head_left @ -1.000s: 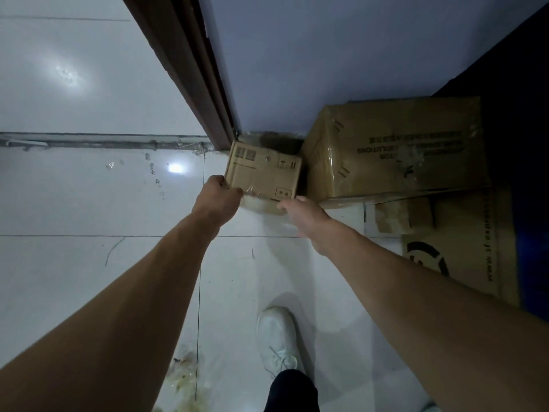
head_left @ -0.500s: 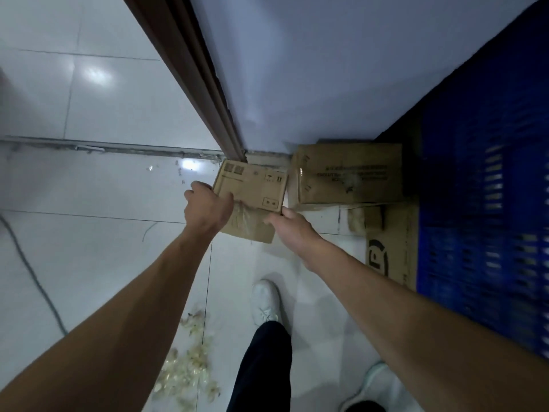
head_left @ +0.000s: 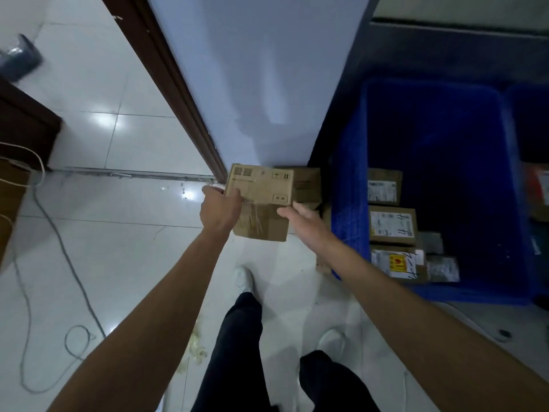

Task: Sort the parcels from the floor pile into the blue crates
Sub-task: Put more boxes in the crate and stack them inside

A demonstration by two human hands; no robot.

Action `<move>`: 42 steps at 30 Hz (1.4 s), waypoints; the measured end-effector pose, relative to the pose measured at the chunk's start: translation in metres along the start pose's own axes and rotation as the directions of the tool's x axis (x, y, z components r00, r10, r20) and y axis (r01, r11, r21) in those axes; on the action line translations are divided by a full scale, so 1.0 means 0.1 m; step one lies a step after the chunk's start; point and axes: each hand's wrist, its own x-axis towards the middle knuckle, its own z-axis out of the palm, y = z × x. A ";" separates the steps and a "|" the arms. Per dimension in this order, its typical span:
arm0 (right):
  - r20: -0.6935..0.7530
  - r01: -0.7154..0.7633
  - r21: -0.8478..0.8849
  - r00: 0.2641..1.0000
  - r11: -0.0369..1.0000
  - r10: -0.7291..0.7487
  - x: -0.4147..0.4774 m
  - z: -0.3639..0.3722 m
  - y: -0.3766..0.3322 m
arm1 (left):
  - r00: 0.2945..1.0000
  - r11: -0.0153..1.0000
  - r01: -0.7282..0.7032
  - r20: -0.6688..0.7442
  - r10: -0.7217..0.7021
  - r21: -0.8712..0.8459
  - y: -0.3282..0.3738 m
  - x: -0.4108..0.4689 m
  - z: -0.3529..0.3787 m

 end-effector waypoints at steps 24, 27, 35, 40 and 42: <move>-0.395 0.233 0.162 0.906 0.959 -0.154 -2.89 -2.26 0.94 | 0.921 0.948 -0.279 0.238 0.309 -0.151 0.99 -3.64 0.77; -0.407 0.254 0.127 0.895 0.959 -0.183 -3.04 -2.38 1.04 | 0.929 0.964 -0.221 0.271 0.254 -0.147 1.10 -3.77 0.86; -0.425 0.233 -0.022 0.878 0.972 -0.220 -3.01 -2.34 1.18 | 0.891 0.976 0.083 0.454 0.019 -0.203 1.14 -3.61 1.07; -0.463 0.267 -0.144 0.833 0.953 -0.303 -2.97 -2.26 1.06 | 0.805 0.924 0.343 0.561 -0.194 -0.172 1.16 -3.29 1.14; -0.445 0.272 -0.179 0.835 0.946 -0.324 -2.92 -2.22 1.04 | 0.762 0.895 0.409 0.607 -0.226 -0.180 1.21 -3.21 1.16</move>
